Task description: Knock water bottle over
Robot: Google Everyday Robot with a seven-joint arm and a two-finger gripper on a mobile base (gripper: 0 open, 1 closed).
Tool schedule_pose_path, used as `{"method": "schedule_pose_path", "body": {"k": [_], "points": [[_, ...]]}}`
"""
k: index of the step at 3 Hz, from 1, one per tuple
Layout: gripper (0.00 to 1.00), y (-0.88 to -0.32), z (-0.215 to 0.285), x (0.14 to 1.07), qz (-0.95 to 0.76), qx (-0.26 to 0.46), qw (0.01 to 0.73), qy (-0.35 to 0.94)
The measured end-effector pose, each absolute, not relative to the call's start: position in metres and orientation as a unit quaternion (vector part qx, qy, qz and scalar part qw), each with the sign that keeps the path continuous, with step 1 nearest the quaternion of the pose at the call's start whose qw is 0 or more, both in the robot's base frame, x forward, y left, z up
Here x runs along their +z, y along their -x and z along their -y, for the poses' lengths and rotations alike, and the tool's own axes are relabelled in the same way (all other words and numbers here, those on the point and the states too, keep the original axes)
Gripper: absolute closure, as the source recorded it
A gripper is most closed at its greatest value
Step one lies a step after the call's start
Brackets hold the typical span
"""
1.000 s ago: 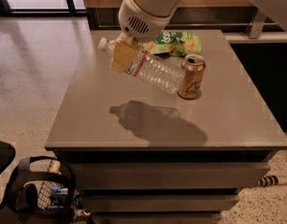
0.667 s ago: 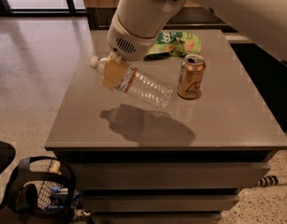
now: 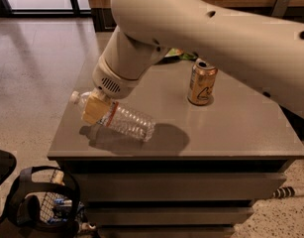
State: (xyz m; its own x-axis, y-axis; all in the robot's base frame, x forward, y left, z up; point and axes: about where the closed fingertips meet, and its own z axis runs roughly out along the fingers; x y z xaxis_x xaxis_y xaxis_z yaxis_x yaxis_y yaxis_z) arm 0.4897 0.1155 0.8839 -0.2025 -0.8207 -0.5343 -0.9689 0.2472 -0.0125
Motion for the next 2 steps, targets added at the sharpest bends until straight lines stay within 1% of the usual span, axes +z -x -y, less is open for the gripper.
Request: {"method": "schedule_pose_path", "body": {"k": [1, 2], "points": [[1.00, -0.481, -0.151, 0.856, -0.741, 0.208, 0.217, 0.601], [1.00, -0.472, -0.176, 0.827, -0.730, 0.233, 0.209, 0.608]]}}
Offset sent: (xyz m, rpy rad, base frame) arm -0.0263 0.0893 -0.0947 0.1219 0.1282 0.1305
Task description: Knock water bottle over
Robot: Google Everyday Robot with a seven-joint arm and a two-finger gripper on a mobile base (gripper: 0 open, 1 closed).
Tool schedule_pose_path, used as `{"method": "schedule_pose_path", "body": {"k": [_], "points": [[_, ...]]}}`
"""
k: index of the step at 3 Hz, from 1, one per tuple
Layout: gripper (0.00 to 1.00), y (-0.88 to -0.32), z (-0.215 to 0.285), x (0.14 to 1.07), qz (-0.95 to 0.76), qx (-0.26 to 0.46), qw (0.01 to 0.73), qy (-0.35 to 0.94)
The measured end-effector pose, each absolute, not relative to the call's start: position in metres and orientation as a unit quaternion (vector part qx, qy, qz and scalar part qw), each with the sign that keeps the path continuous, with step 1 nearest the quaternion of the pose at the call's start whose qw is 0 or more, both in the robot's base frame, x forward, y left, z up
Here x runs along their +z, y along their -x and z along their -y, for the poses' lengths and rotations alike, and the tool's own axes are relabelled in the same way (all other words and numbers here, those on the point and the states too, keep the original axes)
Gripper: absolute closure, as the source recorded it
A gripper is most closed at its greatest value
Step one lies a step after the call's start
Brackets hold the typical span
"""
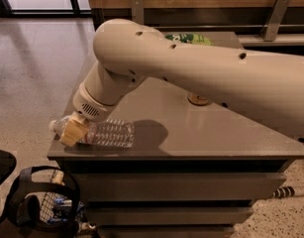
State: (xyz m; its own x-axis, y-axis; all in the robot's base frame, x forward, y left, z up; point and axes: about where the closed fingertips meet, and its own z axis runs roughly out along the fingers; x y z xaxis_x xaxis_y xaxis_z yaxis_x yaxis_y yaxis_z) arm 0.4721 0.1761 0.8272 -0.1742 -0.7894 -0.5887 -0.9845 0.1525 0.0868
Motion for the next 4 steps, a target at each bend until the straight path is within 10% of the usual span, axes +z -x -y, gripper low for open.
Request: {"method": "schedule_pose_path", "body": {"k": [4], "points": [[0.07, -0.4687, -0.1816, 0.8275, -0.727, 0.235, 0.209, 0.611]]}}
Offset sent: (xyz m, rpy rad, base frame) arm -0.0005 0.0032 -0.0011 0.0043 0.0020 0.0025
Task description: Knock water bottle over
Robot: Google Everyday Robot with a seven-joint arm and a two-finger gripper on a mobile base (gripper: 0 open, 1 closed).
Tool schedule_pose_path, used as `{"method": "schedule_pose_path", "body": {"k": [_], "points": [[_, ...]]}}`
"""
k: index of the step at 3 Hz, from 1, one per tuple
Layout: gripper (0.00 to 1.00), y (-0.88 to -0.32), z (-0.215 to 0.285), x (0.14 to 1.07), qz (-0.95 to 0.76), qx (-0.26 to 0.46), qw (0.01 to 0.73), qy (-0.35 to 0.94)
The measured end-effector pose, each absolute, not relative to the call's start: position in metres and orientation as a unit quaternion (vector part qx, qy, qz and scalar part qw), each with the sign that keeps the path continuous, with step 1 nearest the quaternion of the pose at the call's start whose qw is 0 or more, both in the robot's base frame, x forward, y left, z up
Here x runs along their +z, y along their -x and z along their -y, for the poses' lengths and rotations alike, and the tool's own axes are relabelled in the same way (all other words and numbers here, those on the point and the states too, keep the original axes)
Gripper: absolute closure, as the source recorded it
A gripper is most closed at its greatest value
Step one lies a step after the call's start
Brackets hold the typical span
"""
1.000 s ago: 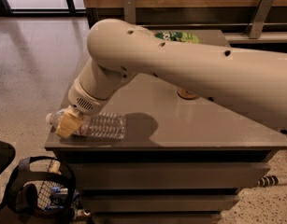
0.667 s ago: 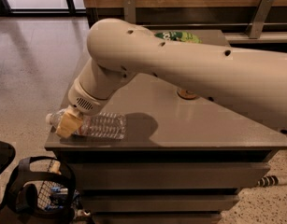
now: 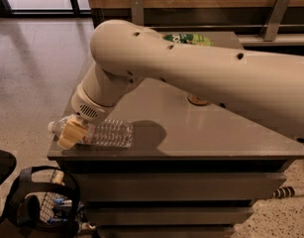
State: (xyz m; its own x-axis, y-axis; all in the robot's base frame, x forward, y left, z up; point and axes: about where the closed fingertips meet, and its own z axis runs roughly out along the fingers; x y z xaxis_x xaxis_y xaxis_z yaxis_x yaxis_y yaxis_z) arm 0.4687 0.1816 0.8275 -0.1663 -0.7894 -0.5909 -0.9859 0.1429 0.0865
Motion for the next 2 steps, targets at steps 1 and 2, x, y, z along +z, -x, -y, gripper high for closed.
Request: {"method": "schedule_pose_path", "body": {"k": [1, 2], "points": [[0.00, -0.4679, -0.1822, 0.8277, -0.726, 0.235, 0.209, 0.612], [0.00, -0.4678, -0.1822, 0.8277, -0.726, 0.235, 0.209, 0.612]]}}
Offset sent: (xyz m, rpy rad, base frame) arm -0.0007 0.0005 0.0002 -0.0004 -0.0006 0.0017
